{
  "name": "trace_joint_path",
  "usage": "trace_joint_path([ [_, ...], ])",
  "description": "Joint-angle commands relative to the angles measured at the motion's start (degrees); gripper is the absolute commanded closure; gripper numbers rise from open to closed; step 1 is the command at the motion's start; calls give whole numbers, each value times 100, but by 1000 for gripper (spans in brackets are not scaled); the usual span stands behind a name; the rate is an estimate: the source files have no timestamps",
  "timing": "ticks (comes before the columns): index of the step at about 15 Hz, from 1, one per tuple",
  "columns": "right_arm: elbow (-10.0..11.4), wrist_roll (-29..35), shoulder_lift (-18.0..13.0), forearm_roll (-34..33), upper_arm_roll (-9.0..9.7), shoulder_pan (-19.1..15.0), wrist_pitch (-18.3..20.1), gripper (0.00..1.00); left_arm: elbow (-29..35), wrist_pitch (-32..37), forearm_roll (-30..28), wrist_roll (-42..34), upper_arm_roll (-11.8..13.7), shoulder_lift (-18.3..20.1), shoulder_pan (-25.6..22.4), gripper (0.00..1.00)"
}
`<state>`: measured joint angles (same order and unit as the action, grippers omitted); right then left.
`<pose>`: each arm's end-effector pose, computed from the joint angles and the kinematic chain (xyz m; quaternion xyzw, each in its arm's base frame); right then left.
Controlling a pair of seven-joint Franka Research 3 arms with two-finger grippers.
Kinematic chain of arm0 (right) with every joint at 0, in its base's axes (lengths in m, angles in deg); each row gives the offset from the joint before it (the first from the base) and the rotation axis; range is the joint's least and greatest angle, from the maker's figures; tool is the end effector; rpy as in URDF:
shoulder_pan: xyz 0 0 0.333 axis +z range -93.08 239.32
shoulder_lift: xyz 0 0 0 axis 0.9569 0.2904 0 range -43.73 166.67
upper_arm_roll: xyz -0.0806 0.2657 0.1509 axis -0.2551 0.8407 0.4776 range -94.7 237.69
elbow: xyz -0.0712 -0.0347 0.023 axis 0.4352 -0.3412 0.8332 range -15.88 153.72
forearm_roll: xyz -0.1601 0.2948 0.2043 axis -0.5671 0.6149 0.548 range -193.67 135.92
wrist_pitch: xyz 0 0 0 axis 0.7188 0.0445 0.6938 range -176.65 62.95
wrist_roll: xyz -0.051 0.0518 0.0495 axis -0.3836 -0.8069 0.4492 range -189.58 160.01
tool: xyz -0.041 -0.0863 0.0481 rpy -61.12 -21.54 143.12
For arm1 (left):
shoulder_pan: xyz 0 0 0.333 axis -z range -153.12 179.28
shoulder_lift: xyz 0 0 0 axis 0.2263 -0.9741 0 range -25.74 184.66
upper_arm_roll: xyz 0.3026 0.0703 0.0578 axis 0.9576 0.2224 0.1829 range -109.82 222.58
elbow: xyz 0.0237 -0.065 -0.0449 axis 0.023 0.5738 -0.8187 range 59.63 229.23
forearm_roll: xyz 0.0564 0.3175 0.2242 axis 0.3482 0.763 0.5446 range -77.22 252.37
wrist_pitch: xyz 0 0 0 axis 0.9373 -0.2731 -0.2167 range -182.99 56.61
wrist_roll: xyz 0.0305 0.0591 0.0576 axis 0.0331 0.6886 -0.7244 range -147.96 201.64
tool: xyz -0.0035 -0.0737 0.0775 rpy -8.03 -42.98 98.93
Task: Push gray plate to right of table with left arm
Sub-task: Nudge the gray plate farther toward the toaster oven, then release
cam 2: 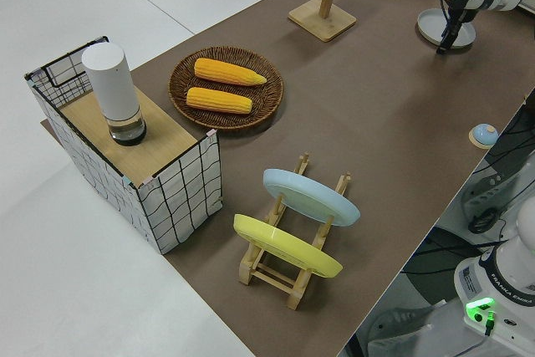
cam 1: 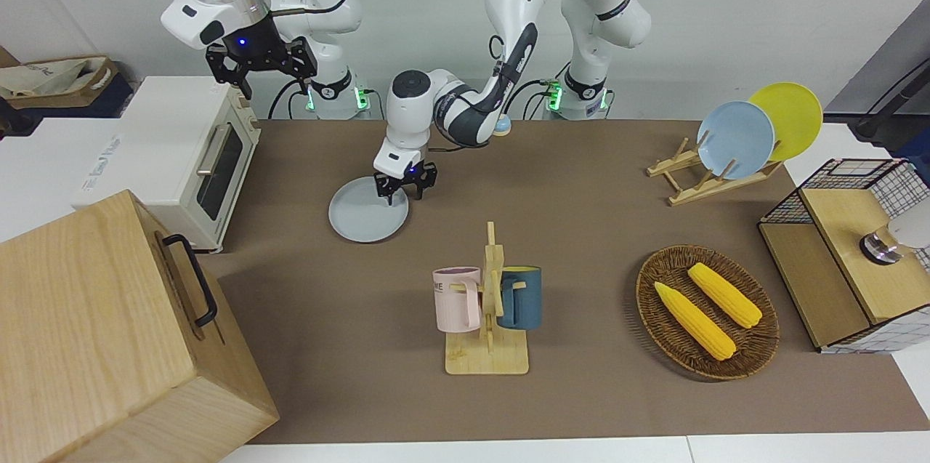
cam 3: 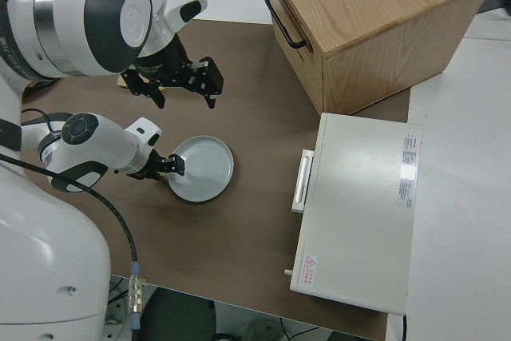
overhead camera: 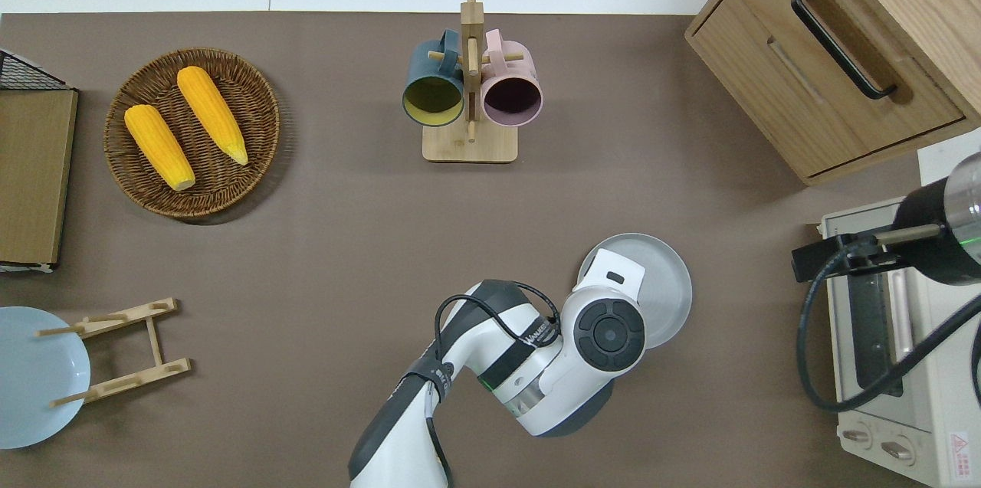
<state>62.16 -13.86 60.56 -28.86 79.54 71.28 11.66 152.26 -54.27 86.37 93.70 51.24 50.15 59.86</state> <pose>0.5208 0.0574 0.6561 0.9969 0.0459 -0.0639 0.0050 0.4236 -0.5309 0.2993 0.9870 0.1438 0.0083 0.0716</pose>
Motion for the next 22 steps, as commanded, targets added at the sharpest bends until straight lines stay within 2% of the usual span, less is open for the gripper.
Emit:
trace_joint_path([
  [1,-53,75,-14,25,92,-115,89,17,-212,161,111,117,56,-92,67,5],
  [10,-53,75,-14,25,92,-107,89,17,-142,872,32,-674,56,347,-205,5],
  [15,-53,66,-14,25,92,-107,89,17,210,1574,-389,-1586,74,1041,-626,5],
  [19,-53,66,-14,25,92,-107,89,17,227,2365,-425,-2123,74,1498,-1030,5],
  [22,-53,66,-14,25,92,-115,89,17,420,2674,-539,-2606,100,1893,-1329,5],
])
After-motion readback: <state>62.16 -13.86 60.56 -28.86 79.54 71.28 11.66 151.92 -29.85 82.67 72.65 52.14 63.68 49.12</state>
